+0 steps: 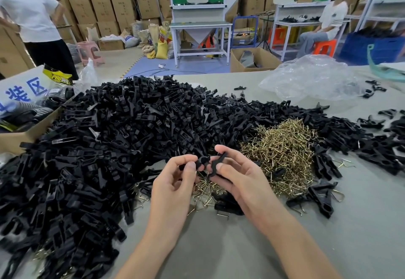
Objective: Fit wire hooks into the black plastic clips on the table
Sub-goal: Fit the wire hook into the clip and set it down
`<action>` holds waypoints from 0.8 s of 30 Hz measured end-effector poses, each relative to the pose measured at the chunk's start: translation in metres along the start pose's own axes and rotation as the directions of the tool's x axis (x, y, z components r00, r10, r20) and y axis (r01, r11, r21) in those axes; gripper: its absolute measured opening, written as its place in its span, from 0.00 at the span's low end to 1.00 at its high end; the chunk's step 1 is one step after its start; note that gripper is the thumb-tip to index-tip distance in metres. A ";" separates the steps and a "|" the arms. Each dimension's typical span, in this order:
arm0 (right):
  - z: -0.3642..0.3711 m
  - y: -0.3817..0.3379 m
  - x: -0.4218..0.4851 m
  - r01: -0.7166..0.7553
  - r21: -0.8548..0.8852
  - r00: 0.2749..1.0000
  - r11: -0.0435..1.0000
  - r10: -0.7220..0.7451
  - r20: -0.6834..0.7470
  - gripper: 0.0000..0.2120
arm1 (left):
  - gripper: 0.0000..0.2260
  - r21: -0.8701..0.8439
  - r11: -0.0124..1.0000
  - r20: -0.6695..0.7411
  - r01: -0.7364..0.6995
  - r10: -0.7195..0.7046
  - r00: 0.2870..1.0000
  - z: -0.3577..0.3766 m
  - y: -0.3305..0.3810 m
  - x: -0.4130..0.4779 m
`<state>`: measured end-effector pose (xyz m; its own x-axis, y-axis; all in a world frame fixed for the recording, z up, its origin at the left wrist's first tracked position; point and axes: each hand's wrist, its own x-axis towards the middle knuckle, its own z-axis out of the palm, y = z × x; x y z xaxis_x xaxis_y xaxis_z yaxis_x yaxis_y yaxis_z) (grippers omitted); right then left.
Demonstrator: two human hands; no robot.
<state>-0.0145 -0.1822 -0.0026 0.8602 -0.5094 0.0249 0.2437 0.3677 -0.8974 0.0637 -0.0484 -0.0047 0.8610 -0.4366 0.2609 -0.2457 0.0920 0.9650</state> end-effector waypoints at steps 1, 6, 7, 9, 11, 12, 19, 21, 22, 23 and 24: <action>0.000 0.000 0.000 0.015 -0.014 1.000 1.000 -0.015 -0.005 0.17 | 0.07 0.004 1.000 -0.008 -0.002 0.002 1.000 0.000 0.000 0.000; -0.001 -0.002 -0.001 0.077 -0.077 0.997 0.994 -0.074 0.037 0.21 | 0.06 -0.009 1.000 0.010 -0.005 0.005 1.000 0.000 0.002 -0.001; -0.001 -0.002 -0.001 0.082 -0.081 0.996 0.993 -0.078 0.054 0.21 | 0.06 -0.003 1.000 0.016 -0.003 0.003 1.000 0.000 0.002 -0.002; -0.001 -0.001 -0.001 0.086 -0.099 0.993 0.991 -0.078 0.084 0.22 | 0.06 0.019 1.000 0.046 0.006 -0.007 0.999 -0.001 0.002 -0.001; -0.001 0.001 -0.001 0.085 -0.125 0.992 0.988 -0.073 0.100 0.22 | 0.08 0.019 1.000 0.101 0.002 -0.004 0.995 -0.001 0.002 0.000; -0.001 0.002 0.000 0.084 -0.135 0.992 0.987 -0.071 0.100 0.22 | 0.10 0.020 1.000 0.126 -0.005 0.003 0.992 -0.001 0.002 0.000; -0.002 -0.001 -0.003 0.124 -0.209 0.991 0.970 -0.108 0.082 0.22 | 0.09 -0.007 1.000 0.059 -0.002 0.002 0.998 -0.001 0.006 -0.002; -0.001 -0.002 -0.004 0.136 -0.245 0.990 0.960 -0.121 0.074 0.21 | 0.10 -0.001 1.000 0.046 0.010 -0.010 0.999 -0.002 0.007 -0.002; 0.000 -0.003 -0.004 0.139 -0.258 0.990 0.956 -0.124 0.073 0.21 | 0.11 0.016 1.000 0.053 0.006 -0.007 0.999 -0.001 0.007 -0.002; 0.000 -0.003 -0.005 0.140 -0.269 0.989 0.953 -0.124 0.075 0.21 | 0.11 0.037 0.999 0.072 -0.002 -0.001 0.997 -0.001 0.007 -0.003; 0.001 -0.004 -0.005 0.140 -0.278 0.989 0.950 -0.123 0.078 0.20 | 0.12 0.057 0.998 0.097 -0.009 0.004 0.995 -0.001 0.007 -0.003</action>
<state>-0.0196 -0.1799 0.0012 0.8558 -0.4887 0.1696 0.2279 0.0619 -0.9717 0.0600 -0.0453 0.0017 0.8130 -0.5207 0.2606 -0.2789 0.0447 0.9593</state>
